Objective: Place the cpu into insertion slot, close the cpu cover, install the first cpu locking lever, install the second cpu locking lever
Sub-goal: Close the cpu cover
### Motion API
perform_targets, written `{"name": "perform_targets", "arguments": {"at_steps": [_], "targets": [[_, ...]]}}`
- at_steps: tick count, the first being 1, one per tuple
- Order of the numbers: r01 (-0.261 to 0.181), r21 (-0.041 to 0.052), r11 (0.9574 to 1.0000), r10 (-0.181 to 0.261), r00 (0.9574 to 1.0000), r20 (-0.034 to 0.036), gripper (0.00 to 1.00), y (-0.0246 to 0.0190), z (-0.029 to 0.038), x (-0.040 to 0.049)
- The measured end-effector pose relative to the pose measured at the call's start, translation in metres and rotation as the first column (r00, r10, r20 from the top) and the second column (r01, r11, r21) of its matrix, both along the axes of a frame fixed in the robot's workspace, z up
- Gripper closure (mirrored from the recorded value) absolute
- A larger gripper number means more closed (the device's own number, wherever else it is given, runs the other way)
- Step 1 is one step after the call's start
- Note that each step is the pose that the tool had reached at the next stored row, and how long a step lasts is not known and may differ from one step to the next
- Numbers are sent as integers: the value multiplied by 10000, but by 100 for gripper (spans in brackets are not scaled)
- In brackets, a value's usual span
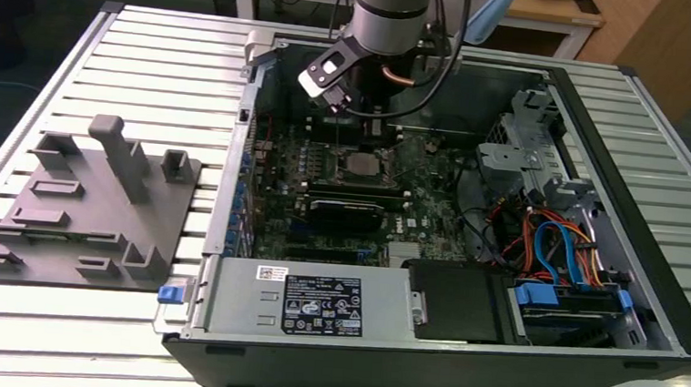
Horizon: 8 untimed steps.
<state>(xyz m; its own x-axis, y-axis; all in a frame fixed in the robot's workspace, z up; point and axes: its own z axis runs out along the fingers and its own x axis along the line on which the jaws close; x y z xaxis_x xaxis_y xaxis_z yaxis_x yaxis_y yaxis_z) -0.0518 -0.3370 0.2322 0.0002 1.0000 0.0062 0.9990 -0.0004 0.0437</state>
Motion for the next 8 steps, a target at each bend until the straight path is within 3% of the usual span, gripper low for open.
{"name": "perform_targets", "arguments": {"at_steps": [8], "targets": [[0, -1, 10000, 0, 10000, 0, 90, 0, 47, 0]]}}
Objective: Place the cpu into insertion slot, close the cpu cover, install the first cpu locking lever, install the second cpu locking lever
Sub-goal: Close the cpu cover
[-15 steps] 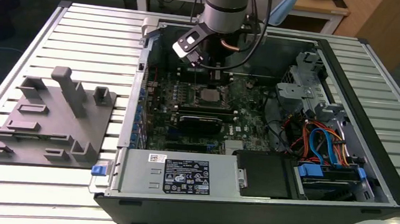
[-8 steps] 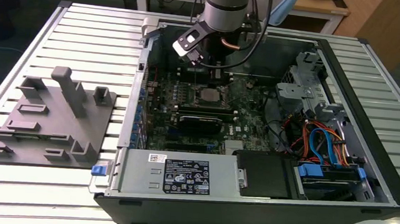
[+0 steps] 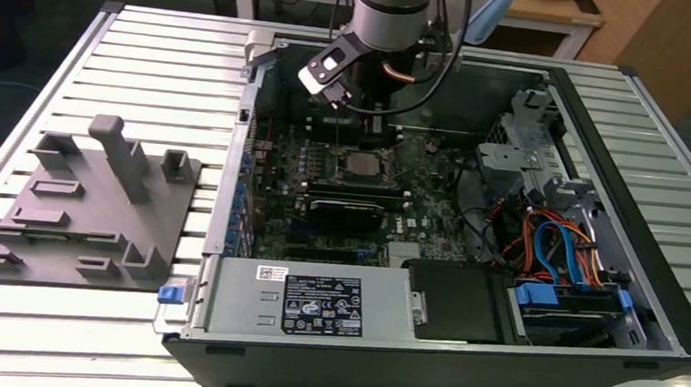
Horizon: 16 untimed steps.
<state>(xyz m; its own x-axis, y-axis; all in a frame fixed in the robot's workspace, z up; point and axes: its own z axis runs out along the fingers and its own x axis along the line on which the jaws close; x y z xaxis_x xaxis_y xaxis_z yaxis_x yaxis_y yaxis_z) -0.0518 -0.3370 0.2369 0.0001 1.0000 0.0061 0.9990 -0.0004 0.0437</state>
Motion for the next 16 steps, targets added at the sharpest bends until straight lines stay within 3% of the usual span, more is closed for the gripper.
{"name": "perform_targets", "arguments": {"at_steps": [16], "targets": [[0, 4, 10000, 0, 10000, 2, 90, 0, 76, 0]]}}
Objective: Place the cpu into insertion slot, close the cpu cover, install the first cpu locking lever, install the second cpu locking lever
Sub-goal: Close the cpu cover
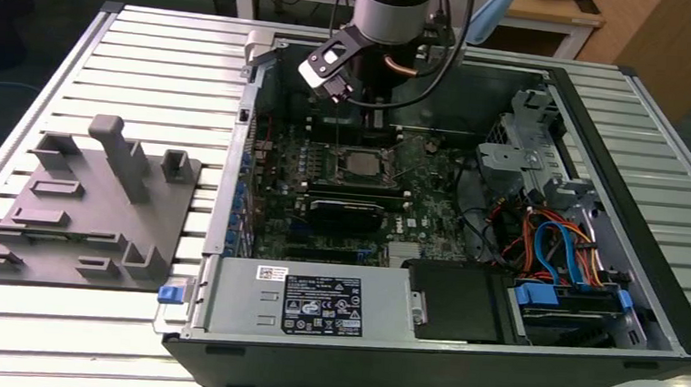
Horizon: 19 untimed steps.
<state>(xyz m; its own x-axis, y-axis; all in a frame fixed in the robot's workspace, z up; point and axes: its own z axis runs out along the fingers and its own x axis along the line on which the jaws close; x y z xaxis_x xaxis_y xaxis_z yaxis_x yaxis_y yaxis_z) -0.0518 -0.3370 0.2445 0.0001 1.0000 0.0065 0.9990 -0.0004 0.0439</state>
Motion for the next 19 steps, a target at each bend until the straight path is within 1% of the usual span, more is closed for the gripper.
{"name": "perform_targets", "arguments": {"at_steps": [7, 19], "targets": [[0, -3, 10000, 0, 10000, -2, 90, 0, 13, 0], [0, -3, 10000, 0, 10000, -1, 90, 0, 52, 0]]}}
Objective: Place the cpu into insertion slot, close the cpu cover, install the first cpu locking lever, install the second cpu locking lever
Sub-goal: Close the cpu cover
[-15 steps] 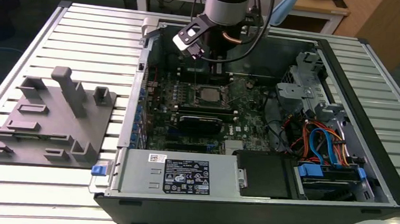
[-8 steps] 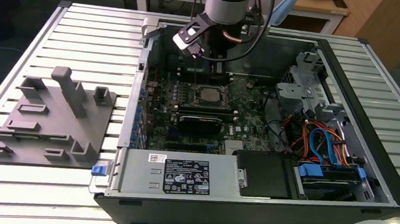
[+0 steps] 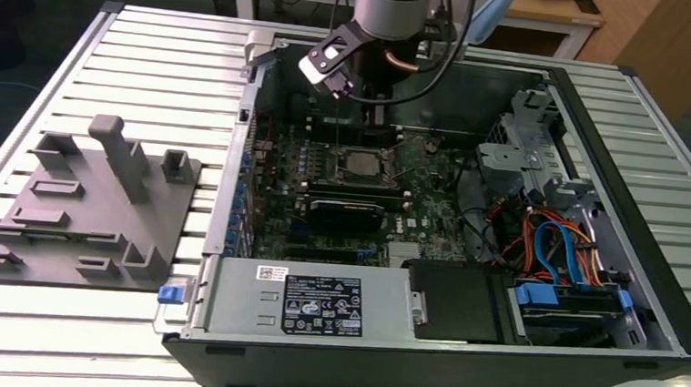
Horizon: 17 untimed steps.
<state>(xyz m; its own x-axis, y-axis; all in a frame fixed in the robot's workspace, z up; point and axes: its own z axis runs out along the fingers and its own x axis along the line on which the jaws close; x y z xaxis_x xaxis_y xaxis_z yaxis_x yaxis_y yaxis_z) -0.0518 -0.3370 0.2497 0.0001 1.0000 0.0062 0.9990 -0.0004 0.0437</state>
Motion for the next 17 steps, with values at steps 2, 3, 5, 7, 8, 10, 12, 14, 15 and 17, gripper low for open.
{"name": "perform_targets", "arguments": {"at_steps": [2, 3, 5, 7, 8, 10, 12, 14, 15, 17], "targets": [[1, -1, 10000, -1, 10000, 0, 90, 0, 7, 0], [0, 0, 10000, 0, 10000, 0, 90, 0, 10, 0], [0, -1, 10000, 0, 10000, 0, 90, 0, 17, 0], [0, 0, 10000, 0, 10000, 0, 90, 0, 23, 0], [0, 2, 10000, 0, 10000, 2, 90, 0, 24, 0], [0, 0, 10000, 0, 10000, 0, 90, 0, 26, 0], [-1, 0, 10000, 1, 10000, -1, 90, 0, 27, 2], [0, -2, 10000, 0, 10000, -1, 90, 0, 27, 8], [0, -2, 10000, 0, 10000, -1, 90, 0, 27, 14], [0, -1, 10000, 0, 10000, -1, 90, 0, 27, 27]]}}
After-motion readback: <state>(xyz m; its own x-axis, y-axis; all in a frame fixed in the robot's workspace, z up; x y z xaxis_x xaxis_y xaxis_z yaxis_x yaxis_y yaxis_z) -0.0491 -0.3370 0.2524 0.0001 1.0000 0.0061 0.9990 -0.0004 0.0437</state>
